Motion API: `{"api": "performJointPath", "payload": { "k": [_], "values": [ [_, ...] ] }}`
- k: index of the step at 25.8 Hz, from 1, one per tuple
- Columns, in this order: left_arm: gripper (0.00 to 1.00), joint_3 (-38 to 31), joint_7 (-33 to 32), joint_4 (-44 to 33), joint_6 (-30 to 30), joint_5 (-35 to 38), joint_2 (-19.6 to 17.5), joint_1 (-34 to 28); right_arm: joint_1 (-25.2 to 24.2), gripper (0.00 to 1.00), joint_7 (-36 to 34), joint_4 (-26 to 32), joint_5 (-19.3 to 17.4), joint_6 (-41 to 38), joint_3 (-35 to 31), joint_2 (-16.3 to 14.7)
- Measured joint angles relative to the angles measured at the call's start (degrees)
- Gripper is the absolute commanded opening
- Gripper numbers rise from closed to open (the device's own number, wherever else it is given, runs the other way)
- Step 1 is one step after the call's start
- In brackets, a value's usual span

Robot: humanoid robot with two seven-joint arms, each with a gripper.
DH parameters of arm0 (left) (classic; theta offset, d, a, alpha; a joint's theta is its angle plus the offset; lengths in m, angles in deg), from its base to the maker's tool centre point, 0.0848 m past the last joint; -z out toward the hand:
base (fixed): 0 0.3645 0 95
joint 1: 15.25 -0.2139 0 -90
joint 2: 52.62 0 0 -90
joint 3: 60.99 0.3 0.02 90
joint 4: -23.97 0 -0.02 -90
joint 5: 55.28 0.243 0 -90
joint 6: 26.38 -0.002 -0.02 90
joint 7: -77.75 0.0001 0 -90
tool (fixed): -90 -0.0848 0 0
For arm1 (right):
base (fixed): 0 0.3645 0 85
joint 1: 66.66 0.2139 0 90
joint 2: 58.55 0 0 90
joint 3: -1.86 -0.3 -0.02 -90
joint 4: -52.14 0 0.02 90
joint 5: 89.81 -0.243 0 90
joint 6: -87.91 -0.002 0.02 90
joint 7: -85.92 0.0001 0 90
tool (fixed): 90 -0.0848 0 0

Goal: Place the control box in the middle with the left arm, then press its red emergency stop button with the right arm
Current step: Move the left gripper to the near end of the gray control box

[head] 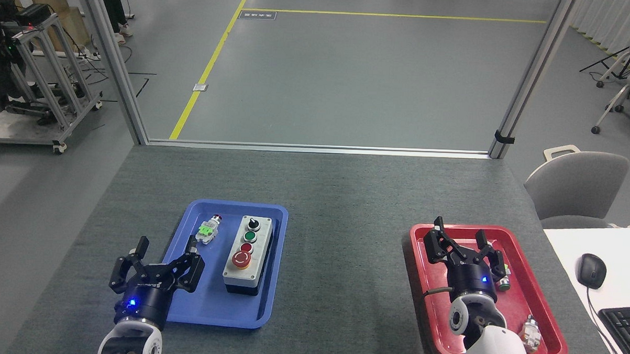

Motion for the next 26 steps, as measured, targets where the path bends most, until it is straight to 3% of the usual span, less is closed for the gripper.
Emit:
{"api": "performJointPath", "payload": {
  "k": [11, 16, 20, 26],
  "values": [
    [0.99, 0.5, -0.1, -2.7, 0.8, -0.6, 1.3, -1.7, 0.0, 1.0, 0.0, 0.0, 0.0, 0.0, 0.0, -0.1],
    [0.99, 5.6, 0.0, -3.6, 2.5, -0.7, 2.6, -5.4, 0.0, 1.0, 0.0, 0.0, 0.0, 0.1, 0.0, -0.1],
    [0.99, 10.2, 0.1, -0.4, 0.6, 0.3, 4.9, -6.1, 0.0, 1.0, 0.0, 0.0, 0.0, 0.1, 0.0, -0.1],
    [0.99, 11.9, -0.1, 7.2, -4.6, 1.3, 8.5, -2.0, 0.0, 1.0, 0.0, 0.0, 0.0, 0.0, 0.0, -0.1]
  ]
}}
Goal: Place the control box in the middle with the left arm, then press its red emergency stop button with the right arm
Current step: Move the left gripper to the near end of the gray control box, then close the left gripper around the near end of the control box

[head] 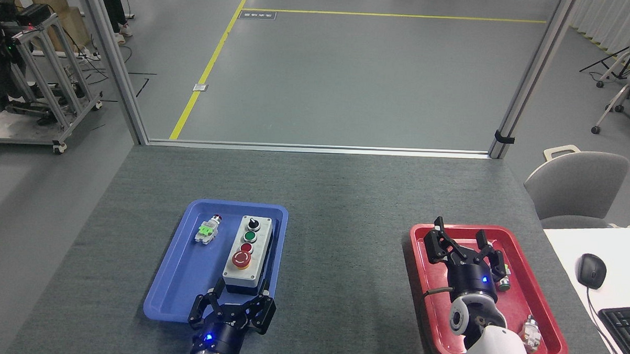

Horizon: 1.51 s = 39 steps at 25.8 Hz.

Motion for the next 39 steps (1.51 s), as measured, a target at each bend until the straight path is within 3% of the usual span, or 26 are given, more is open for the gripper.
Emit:
{"api": "performJointPath", "payload": {
  "k": [23, 39],
  "values": [
    [0.99, 0.2, 0.0, 9.1, -4.8, 8.2, 0.3, 5.9, 0.0, 1.0, 0.0, 0.0, 0.0, 0.1, 0.0, -0.1],
    [0.99, 0.2, -0.2, 18.3, -6.4, 8.8, 1.0, 11.1, 0.0, 1.0, 0.2, 0.0, 0.0, 0.2, 0.0, -0.2]
  ]
}}
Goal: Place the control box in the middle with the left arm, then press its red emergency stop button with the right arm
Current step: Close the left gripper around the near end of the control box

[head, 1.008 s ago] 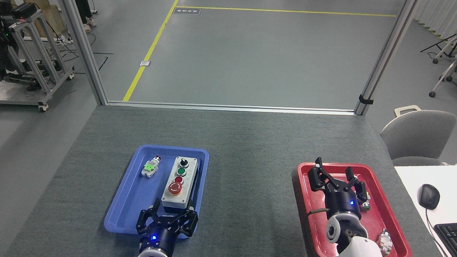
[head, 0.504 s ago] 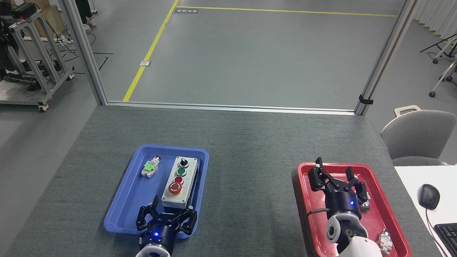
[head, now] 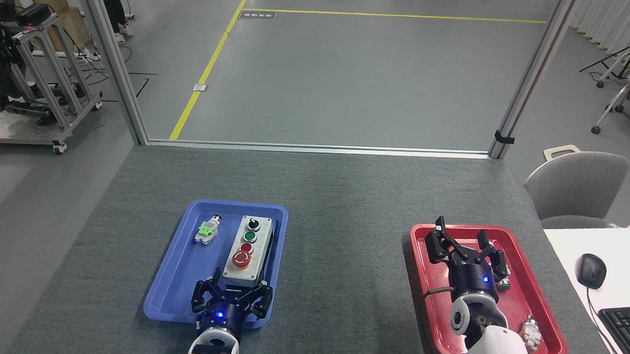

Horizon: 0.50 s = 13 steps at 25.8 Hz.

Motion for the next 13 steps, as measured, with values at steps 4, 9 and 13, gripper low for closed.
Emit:
{"api": "performJointPath", "payload": {
  "k": [4, 9, 13],
  "values": [
    [0.99, 0.1, 0.0, 2.9, -0.5, -0.1, 0.4, 2.1, 0.0, 1.0, 0.1, 0.0, 0.0, 0.0, 0.0, 0.0],
    [0.99, 0.2, 0.0, 5.4, -0.7, -0.2, 2.0, 3.9, 0.0, 1.0, -0.1, 0.0, 0.0, -0.1, 0.0, 0.0],
    [0.99, 0.2, -0.1, 7.3, -0.7, -0.2, 2.8, 4.9, 0.0, 1.0, -0.2, 0.0, 0.0, -0.1, 0.0, 0.1]
  ]
}}
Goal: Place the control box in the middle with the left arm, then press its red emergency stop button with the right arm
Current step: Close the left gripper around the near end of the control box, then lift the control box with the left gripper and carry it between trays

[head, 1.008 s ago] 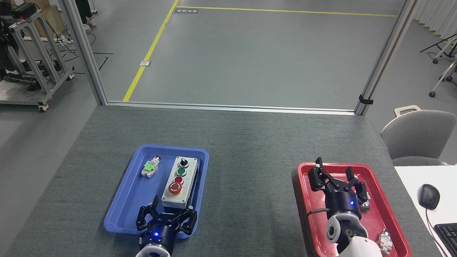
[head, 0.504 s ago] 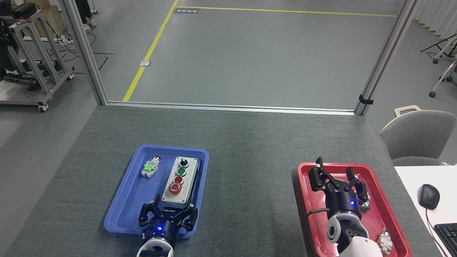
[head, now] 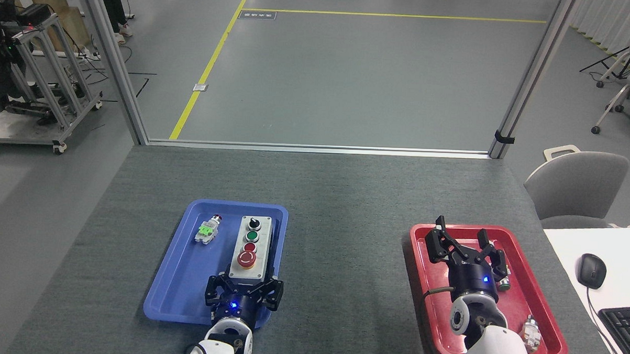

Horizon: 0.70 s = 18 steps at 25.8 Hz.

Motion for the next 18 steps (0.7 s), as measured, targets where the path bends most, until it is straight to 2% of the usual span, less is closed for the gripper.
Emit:
{"api": "performJointPath", "payload": {
  "k": [4, 5, 7, 9, 11, 14, 18],
  "values": [
    [0.98, 0.0, -0.1, 2.2, 0.0, -0.1, 0.2, 1.5, 0.0, 1.0, 0.0, 0.0, 0.0, 0.0, 0.0, 0.0],
    [0.96, 0.0, -0.2, 2.7, 0.0, -0.1, 0.2, 1.8, 0.0, 1.0, 0.0, 0.0, 0.0, 0.0, 0.0, 0.0],
    [0.87, 0.0, -0.2, 3.4, 0.1, -0.3, 0.2, 2.5, 0.0, 1.0, 0.0, 0.0, 0.0, 0.0, 0.0, 0.1],
    [0.72, 0.0, -0.2, 4.0, 0.1, -0.4, 0.2, 3.0, 0.0, 1.0, 0.0, 0.0, 0.0, 0.0, 0.0, 0.1],
    [0.5, 0.0, -0.2, 4.3, 0.1, -0.4, 0.2, 3.4, 0.0, 1.0, 0.0, 0.0, 0.0, 0.1, 0.0, 0.1],
    [0.0, 0.0, -0.4, 4.2, 0.2, -0.4, 0.2, 3.6, 0.0, 1.0, 0.0, 0.0, 0.0, 0.1, 0.0, 0.2],
    [0.0, 0.0, -0.6, 3.9, 1.2, -0.6, -0.1, 3.9, 0.0, 1.0, 0.0, 0.0, 0.0, 0.1, 0.0, 0.2]
  ]
}}
